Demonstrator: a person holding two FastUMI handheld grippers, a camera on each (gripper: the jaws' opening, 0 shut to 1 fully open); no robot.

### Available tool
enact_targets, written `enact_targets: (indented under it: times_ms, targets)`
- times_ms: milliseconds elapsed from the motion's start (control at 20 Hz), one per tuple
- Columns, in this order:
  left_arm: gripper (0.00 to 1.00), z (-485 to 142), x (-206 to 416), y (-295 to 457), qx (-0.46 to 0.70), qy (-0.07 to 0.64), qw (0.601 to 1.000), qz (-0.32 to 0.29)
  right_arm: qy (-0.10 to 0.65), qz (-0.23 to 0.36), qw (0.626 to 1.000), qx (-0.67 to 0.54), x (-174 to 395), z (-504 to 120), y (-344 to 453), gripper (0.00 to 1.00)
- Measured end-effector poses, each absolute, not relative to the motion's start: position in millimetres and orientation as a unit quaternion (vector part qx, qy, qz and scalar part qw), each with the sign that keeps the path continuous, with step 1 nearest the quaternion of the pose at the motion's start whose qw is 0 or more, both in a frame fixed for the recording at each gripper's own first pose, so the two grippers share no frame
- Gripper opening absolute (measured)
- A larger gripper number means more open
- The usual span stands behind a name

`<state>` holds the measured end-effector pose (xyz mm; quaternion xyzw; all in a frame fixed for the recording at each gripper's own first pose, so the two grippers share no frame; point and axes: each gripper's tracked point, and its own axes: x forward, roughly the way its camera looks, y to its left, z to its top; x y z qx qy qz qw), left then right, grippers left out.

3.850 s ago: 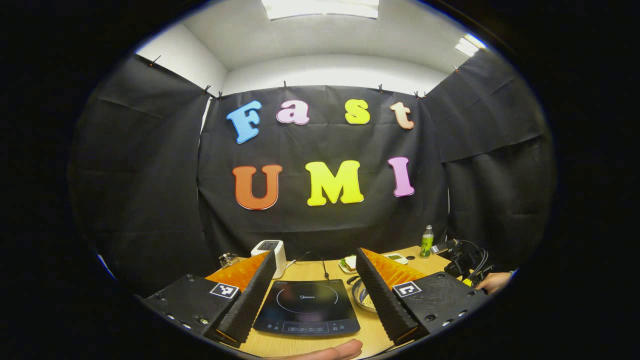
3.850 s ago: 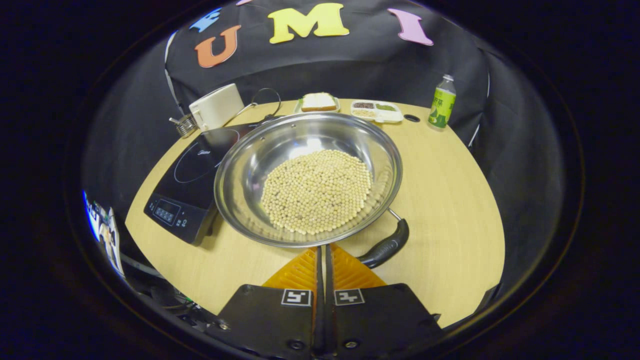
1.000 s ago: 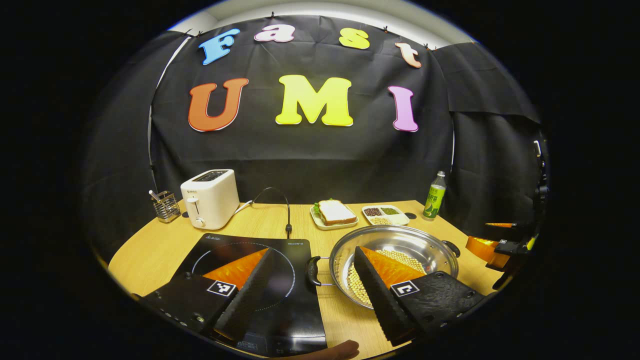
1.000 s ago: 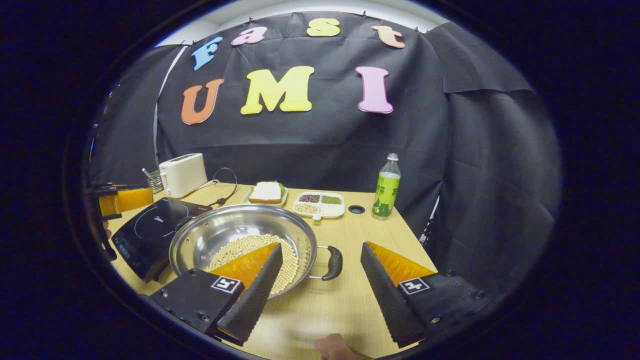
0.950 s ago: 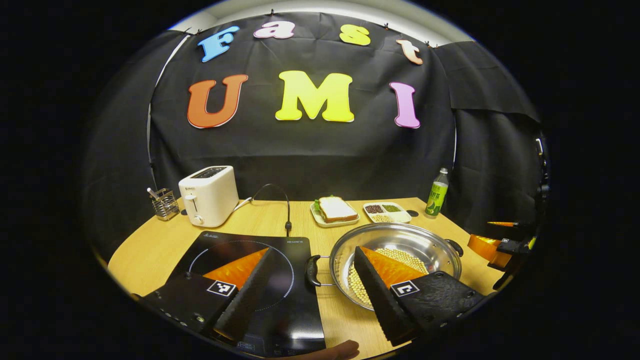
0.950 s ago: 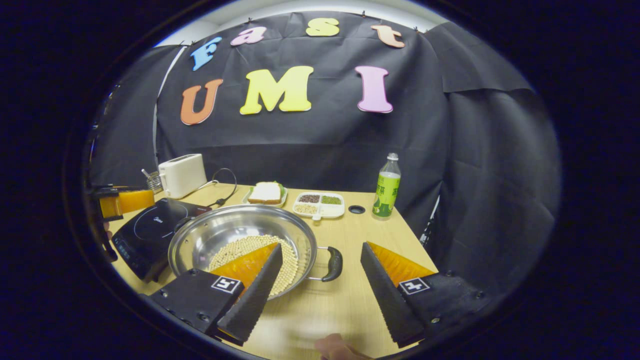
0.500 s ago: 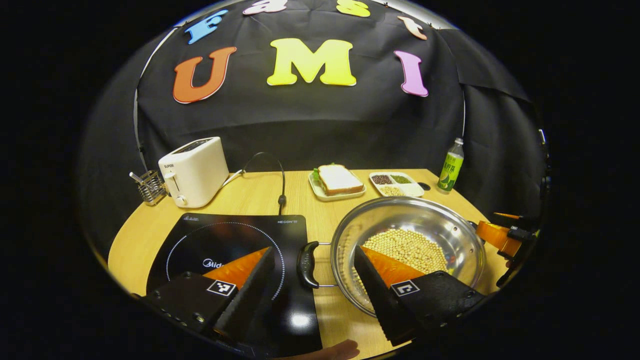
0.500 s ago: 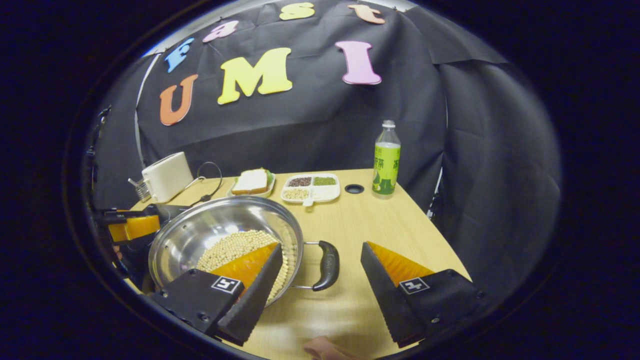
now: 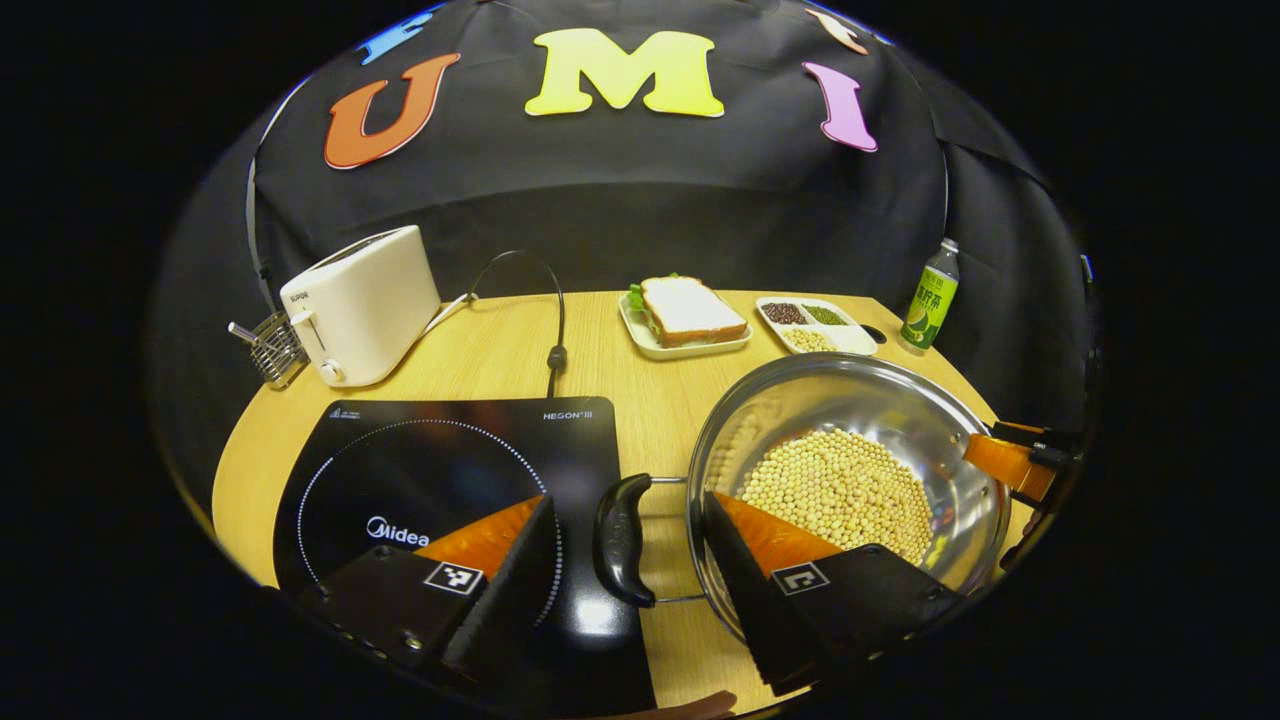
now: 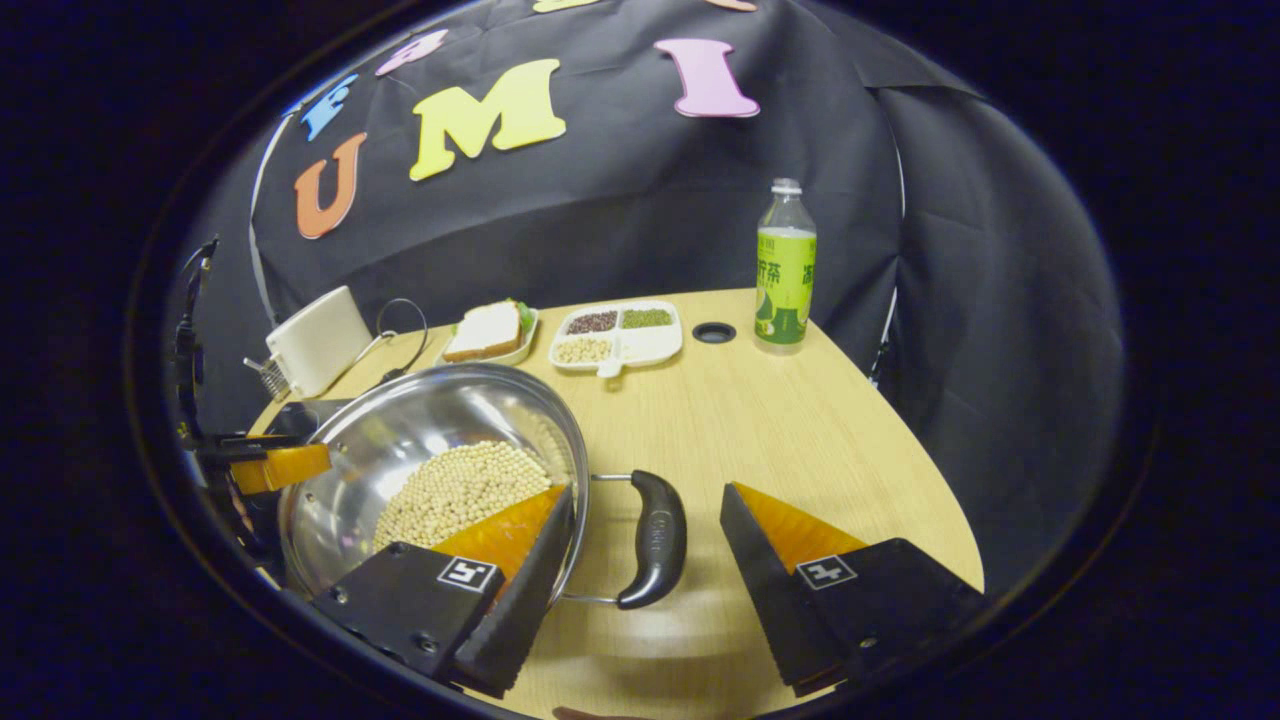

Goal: First push the handle of the pot to place it horizontally, then grasp the pot with both hands and set it on the induction cooktop.

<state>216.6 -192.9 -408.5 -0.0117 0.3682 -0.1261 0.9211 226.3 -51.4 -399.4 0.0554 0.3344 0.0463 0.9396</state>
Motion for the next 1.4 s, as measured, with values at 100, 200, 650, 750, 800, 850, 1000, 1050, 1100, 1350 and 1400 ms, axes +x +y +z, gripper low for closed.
enact_targets:
  times_ms: [100, 200, 650, 750, 800, 850, 1000, 1050, 1100, 1350, 1400]
  targets:
    - [0.82, -410.7, 215.5, -194.0, -0.014, 0.370, 0.920, -0.130, 0.338, 0.046, 0.938, 0.057, 227.7, -398.7, -49.6, 0.87]
    - [0.80, -410.6, 216.3, -195.1, -0.018, 0.373, 0.919, -0.129, 0.353, 0.045, 0.932, 0.064, 223.8, -404.1, -47.8, 0.80]
    - [0.77, -412.1, 214.3, -195.3, -0.013, 0.398, 0.905, -0.148, 0.395, 0.030, 0.914, 0.089, 226.3, -418.8, -39.9, 0.68]
    - [0.58, -408.6, 212.8, -197.3, -0.019, 0.408, 0.900, -0.152, 0.397, 0.030, 0.913, 0.092, 224.2, -418.5, -37.5, 0.67]
    - [0.60, -413.3, 213.0, -199.0, -0.018, 0.413, 0.898, -0.153, 0.399, 0.028, 0.912, 0.095, 224.6, -421.0, -37.3, 0.66]
    - [0.60, -412.3, 212.4, -197.9, -0.015, 0.413, 0.898, -0.155, 0.399, 0.025, 0.911, 0.098, 221.8, -418.0, -37.6, 0.66]
    - [0.57, -410.0, 204.1, -197.8, -0.012, 0.418, 0.895, -0.153, 0.400, 0.022, 0.910, 0.104, 214.0, -415.9, -38.9, 0.64]
    - [0.57, -408.5, 199.1, -199.2, -0.010, 0.418, 0.895, -0.152, 0.401, 0.021, 0.910, 0.105, 210.7, -415.4, -40.4, 0.64]
    - [0.57, -405.2, 196.1, -199.1, -0.006, 0.413, 0.898, -0.154, 0.402, 0.021, 0.910, 0.105, 206.7, -413.2, -41.6, 0.63]
    - [0.57, -372.7, 180.7, -198.1, -0.002, 0.381, 0.911, -0.156, 0.382, 0.018, 0.918, 0.101, 187.0, -380.6, -47.4, 0.63]
    - [0.56, -364.6, 178.8, -196.2, -0.004, 0.372, 0.915, -0.158, 0.375, 0.017, 0.922, 0.098, 184.1, -370.9, -47.3, 0.64]
